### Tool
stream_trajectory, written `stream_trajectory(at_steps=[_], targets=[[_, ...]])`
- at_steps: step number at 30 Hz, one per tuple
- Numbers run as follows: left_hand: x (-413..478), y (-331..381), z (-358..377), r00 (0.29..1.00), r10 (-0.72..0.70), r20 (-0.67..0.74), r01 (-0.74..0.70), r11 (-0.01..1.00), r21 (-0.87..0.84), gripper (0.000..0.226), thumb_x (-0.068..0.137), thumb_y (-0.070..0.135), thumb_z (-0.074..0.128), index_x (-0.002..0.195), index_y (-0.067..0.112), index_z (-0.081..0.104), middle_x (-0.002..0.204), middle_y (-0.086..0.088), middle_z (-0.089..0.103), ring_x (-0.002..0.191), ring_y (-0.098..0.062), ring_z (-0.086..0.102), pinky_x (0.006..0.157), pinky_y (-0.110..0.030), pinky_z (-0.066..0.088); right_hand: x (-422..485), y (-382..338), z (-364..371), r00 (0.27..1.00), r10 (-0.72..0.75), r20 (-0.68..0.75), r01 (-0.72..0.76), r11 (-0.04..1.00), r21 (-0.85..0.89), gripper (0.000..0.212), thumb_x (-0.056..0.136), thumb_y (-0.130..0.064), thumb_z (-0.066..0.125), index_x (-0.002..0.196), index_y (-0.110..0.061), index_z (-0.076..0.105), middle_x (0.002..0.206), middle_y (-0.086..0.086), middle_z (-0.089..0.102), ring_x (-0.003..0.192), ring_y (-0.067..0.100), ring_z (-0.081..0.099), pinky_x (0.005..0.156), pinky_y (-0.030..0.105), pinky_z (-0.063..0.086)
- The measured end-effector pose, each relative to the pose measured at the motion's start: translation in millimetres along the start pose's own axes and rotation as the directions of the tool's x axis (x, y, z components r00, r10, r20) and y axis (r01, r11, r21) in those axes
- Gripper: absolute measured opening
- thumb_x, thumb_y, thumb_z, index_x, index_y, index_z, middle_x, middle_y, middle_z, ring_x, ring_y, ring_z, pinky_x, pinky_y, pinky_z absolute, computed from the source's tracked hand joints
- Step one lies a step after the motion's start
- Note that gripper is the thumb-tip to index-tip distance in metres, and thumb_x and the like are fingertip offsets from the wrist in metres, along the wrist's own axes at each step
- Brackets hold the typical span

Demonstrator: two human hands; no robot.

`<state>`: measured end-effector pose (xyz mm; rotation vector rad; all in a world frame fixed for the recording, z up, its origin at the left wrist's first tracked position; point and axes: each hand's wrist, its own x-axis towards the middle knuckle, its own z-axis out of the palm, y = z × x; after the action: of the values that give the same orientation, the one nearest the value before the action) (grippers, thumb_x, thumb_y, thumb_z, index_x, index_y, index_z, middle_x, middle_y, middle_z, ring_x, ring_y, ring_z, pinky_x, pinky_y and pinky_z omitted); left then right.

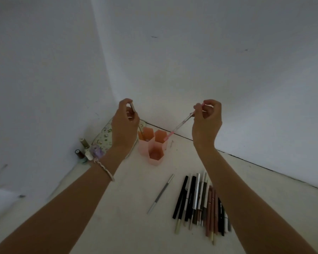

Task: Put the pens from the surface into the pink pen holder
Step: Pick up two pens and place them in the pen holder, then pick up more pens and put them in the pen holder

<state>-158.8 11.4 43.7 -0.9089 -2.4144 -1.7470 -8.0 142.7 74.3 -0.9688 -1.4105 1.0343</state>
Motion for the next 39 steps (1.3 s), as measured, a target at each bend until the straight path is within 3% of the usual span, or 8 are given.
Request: stream_trajectory(at_steps=[5,10,16,20,23,31,35,39], targets=[[-2,-14,-2,0.976,0.188,0.107,-0.213,0.923,0.321,0.019,0.091,0.015,0.057,0.108,0.014,0.066,0.111,-0.004,0.065,0.107,-0.023,0.055,0.093,-0.030,0.041,-21,1,19,0.993,-0.084,0.081,0.081,0.996,0.041,0.011,0.094,-0.019,0.058,0.100,-0.024,0.050,0.085,0.003,0.070,0.073,0.013,0.069,0.065,0.025,0.055],[11,-4,-22,0.991,0.128,0.025,-0.131,0.966,0.221,0.025,0.098,0.012,0.046,0.116,0.015,0.062,0.118,-0.002,0.061,0.108,-0.018,0.055,0.093,-0.030,0.046,-39,16,40,0.963,-0.187,0.195,0.201,0.978,-0.055,0.011,0.097,-0.024,0.054,0.101,-0.029,0.046,0.086,-0.006,0.065,0.078,0.009,0.067,0.069,0.018,0.052],[4,10,-26,0.996,0.058,0.073,-0.066,0.991,0.113,0.026,0.093,0.004,0.048,0.109,0.018,0.062,0.111,0.002,0.061,0.090,-0.008,0.059,0.081,-0.028,0.054,-62,43,47,0.849,-0.140,0.509,0.328,0.896,-0.299,0.015,0.097,-0.023,0.051,0.109,-0.022,0.060,0.112,-0.003,0.066,0.103,0.015,0.063,0.091,0.036,0.053],[-20,20,-9,0.973,0.055,0.226,-0.074,0.994,0.080,0.015,0.087,0.007,0.057,0.087,0.021,0.060,0.083,0.009,0.063,0.072,0.001,0.062,0.064,-0.012,0.051,-58,42,27,0.920,-0.170,0.354,0.277,0.919,-0.279,0.024,0.093,-0.010,0.049,0.113,-0.014,0.062,0.115,-0.002,0.064,0.097,0.014,0.063,0.085,0.034,0.054],[-58,23,16,0.840,0.118,0.529,-0.244,0.954,0.174,0.009,0.086,0.017,0.058,0.079,0.021,0.061,0.076,0.005,0.062,0.071,-0.008,0.062,0.067,-0.020,0.055,-46,39,3,0.947,-0.131,0.294,0.227,0.920,-0.319,0.029,0.091,-0.004,0.047,0.114,-0.013,0.061,0.112,-0.002,0.064,0.094,0.014,0.062,0.082,0.027,0.052],[-140,-11,65,0.542,-0.214,0.813,-0.481,0.715,0.508,0.038,0.099,0.027,0.045,0.133,0.010,0.041,0.124,-0.008,0.054,0.110,-0.025,0.055,0.090,-0.035,0.046,-34,54,-67,0.956,0.062,0.286,0.069,0.902,-0.426,0.027,0.092,-0.005,0.046,0.110,-0.019,0.060,0.091,-0.004,0.067,0.072,0.013,0.061,0.068,0.032,0.054],[-160,-20,75,0.561,-0.300,0.772,-0.526,0.591,0.612,0.050,0.098,0.012,0.050,0.143,0.007,0.029,0.128,-0.011,0.051,0.112,-0.026,0.057,0.086,-0.034,0.047,-41,70,-89,0.935,0.151,0.322,0.032,0.865,-0.501,0.022,0.094,-0.009,0.048,0.107,-0.020,0.061,0.082,0.002,0.068,0.066,0.018,0.061,0.064,0.032,0.053],[-154,-19,73,0.582,-0.271,0.767,-0.454,0.673,0.583,0.047,0.098,0.007,0.042,0.143,0.009,0.030,0.122,-0.011,0.057,0.107,-0.027,0.060,0.084,-0.035,0.048,-43,81,-97,0.881,0.300,0.364,0.030,0.734,-0.679,0.025,0.090,-0.010,0.049,0.105,-0.010,0.068,0.094,-0.002,0.068,0.077,0.012,0.060,0.074,0.026,0.049]])
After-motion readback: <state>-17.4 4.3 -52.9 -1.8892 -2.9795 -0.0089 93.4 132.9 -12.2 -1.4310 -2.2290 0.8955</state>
